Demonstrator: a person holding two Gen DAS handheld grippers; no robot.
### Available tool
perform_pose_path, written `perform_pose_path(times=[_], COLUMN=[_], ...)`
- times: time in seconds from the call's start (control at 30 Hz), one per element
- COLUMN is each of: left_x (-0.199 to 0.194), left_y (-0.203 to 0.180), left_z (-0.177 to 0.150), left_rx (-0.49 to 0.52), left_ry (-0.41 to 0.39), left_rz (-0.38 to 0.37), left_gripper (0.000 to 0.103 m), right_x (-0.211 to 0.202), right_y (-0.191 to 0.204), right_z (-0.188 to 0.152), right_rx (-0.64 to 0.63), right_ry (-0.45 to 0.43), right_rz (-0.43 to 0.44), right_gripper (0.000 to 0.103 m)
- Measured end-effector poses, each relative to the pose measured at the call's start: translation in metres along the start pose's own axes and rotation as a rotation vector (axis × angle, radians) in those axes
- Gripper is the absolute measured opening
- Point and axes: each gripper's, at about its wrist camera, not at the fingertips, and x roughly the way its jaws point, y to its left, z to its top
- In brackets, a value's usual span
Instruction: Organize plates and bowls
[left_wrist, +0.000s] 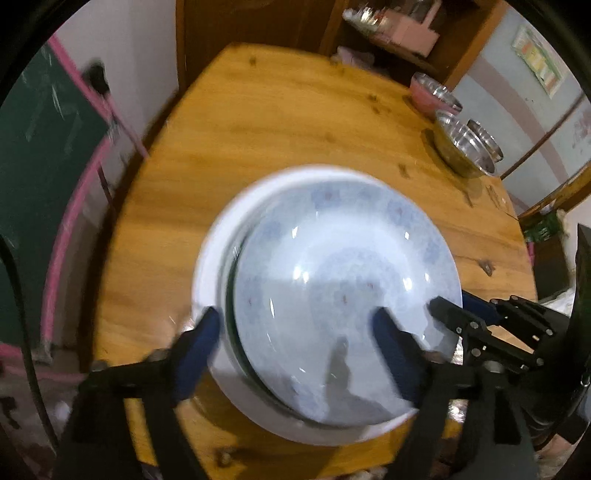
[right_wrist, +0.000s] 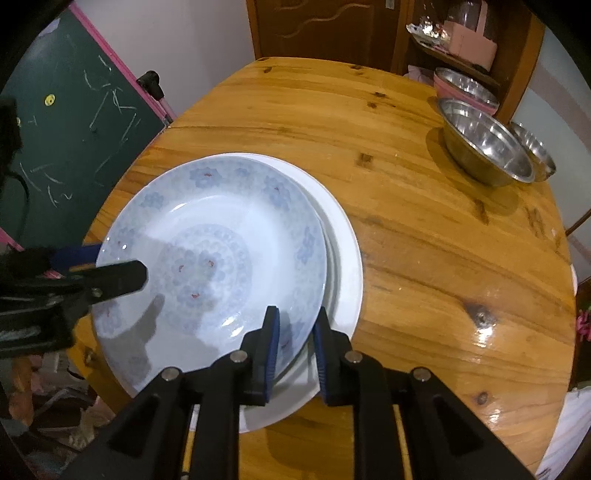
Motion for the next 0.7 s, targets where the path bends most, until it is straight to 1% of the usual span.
perform_pose_path(times=[0.03, 0.1, 0.17, 0.23, 0.27, 0.3, 0.37, 0.43, 0.7], left_x=[-0.004, -0.014, -0.02, -0.025, -0.026, -0.028, -0.032, -0.037, -0.057], left_y=[-0.002, -0.007, -0.012, -0.016, -0.018, -0.02, -0.024, -0.029, -0.051], left_z=[0.001, 0.006, 0.011, 0.015, 0.017, 0.018, 0.022, 0.024, 0.023], left_rx=[0.012, 0.031, 0.041, 0.049, 0.052, 0.057, 0.062, 0.067, 0.098], left_ry=[-0.018, -0.054, -0.071, -0.085, -0.09, -0.093, -0.1, -0.114, -0.15], left_rz=[0.009, 0.026, 0.028, 0.035, 0.036, 0.037, 0.043, 0.049, 0.044], left_gripper=[0.093, 0.093, 0.094, 0.097, 0.102, 0.102, 0.102, 0.102, 0.102], right_x=[0.0, -0.001, -0.001, -0.003, -0.005, -0.008, -0.013, -0.021, -0.056], right_y=[0.0, -0.001, -0.001, -0.002, -0.002, -0.003, -0.005, -0.007, -0.021], right_z=[0.0, 0.0, 0.001, 0.002, 0.003, 0.005, 0.007, 0.008, 0.004], right_rx=[-0.003, -0.007, -0.007, -0.007, -0.007, -0.005, 0.002, 0.01, 0.027], right_ry=[-0.003, -0.008, -0.006, -0.012, -0.015, -0.02, -0.034, -0.062, -0.133], right_rz=[-0.007, -0.015, -0.015, -0.015, -0.012, -0.005, 0.009, 0.018, 0.029], right_gripper=[0.019, 0.019, 0.019, 0.02, 0.021, 0.023, 0.034, 0.037, 0.038])
